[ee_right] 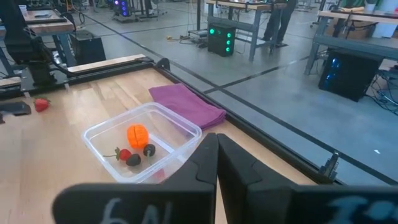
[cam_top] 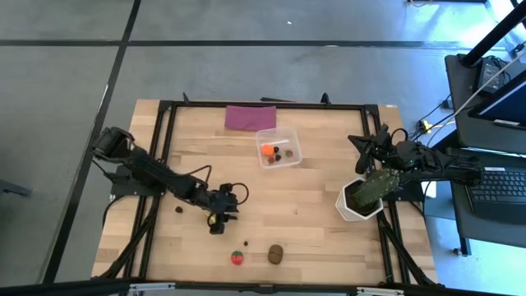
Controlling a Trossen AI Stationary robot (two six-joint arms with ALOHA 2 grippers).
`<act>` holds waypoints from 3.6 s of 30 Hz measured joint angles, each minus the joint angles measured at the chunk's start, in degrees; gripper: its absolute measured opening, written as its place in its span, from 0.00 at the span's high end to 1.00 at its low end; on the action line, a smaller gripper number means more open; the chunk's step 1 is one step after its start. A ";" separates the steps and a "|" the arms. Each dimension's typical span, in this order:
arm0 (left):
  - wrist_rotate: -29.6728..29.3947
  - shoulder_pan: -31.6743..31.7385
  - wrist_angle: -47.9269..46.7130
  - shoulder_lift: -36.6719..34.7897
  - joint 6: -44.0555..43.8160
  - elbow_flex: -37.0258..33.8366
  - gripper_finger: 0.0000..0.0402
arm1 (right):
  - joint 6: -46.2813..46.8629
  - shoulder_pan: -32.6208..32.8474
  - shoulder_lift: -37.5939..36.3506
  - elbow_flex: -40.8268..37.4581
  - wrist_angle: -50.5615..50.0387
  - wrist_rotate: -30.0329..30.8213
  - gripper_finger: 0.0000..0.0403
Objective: Pick and placing Produce into tupperware
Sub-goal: Put the top blueberry into the transparent bin, then put the blueberry into the transparent bin
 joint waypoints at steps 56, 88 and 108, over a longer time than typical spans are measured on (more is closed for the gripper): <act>13.88 18.98 2.42 5.56 10.31 16.95 0.94 | -0.34 0.01 0.01 0.07 -0.01 0.01 0.98; 1.35 33.69 3.85 8.70 16.59 23.98 0.99 | -0.41 0.01 -0.02 0.07 0.02 -0.01 0.98; 6.47 30.07 -5.16 -18.98 19.51 24.03 0.64 | -0.56 -0.01 -0.02 0.07 0.02 -0.05 0.98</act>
